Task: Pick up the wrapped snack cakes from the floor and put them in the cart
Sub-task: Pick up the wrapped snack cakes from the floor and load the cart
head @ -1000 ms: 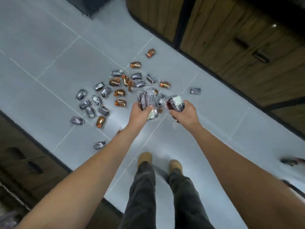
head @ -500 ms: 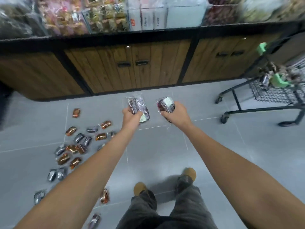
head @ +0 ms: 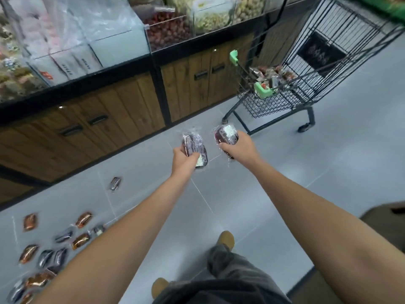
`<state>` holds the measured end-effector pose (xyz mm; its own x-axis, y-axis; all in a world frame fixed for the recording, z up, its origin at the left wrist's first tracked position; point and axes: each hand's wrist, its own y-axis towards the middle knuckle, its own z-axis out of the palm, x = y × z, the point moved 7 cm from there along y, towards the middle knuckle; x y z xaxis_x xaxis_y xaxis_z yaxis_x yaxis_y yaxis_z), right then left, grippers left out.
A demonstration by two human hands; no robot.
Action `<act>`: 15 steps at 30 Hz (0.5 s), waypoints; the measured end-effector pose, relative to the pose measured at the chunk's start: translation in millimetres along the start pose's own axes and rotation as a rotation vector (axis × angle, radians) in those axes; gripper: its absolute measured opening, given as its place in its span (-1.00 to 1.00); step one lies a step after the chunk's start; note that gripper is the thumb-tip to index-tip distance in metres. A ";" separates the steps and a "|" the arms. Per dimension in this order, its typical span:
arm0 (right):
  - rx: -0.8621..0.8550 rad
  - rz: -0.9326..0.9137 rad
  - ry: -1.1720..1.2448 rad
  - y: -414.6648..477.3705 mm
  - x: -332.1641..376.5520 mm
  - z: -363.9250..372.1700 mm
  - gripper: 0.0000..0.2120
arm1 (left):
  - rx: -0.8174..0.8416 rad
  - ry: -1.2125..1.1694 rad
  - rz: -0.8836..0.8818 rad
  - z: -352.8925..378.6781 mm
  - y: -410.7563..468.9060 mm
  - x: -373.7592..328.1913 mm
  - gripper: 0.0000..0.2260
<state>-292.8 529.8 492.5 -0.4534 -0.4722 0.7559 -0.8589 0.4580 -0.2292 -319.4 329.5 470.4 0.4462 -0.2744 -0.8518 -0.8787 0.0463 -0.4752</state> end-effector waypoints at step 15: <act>-0.070 0.080 0.131 126.3 -76.5 -153.4 -0.70 | 0.092 -0.015 -0.019 193.2 63.3 -84.1 -0.74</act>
<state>-330.1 739.2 499.8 -0.4813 -0.3318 0.8113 -0.8002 0.5441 -0.2521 -379.7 541.1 469.4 0.4659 -0.2613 -0.8454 -0.8509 0.1297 -0.5090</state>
